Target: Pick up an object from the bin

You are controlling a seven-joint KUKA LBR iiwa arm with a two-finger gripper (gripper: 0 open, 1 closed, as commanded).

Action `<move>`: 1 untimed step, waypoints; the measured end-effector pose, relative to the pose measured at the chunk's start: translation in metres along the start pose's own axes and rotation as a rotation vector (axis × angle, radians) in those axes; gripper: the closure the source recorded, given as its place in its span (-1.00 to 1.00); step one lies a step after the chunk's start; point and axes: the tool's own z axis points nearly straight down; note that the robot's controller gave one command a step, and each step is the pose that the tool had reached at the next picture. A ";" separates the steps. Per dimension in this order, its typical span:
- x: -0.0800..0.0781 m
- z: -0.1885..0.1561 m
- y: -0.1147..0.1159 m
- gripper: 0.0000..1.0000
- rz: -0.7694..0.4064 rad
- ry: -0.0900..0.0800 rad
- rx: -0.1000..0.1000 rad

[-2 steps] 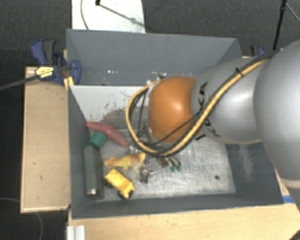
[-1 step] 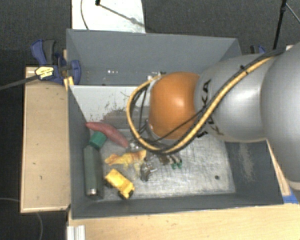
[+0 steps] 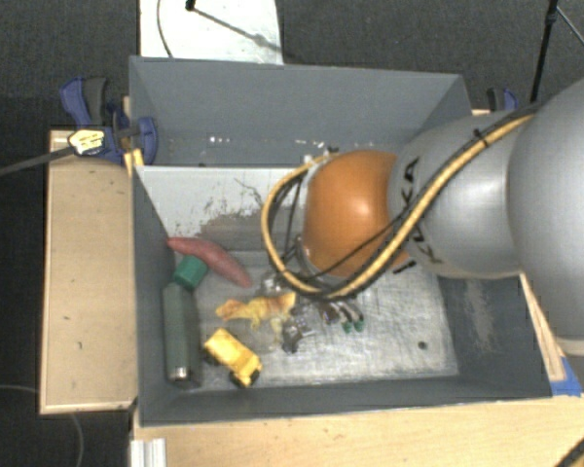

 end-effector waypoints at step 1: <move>0.004 0.015 -0.005 1.00 0.014 0.011 0.001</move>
Offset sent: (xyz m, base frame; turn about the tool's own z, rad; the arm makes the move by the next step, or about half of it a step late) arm -0.0172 0.0567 -0.0542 -0.2330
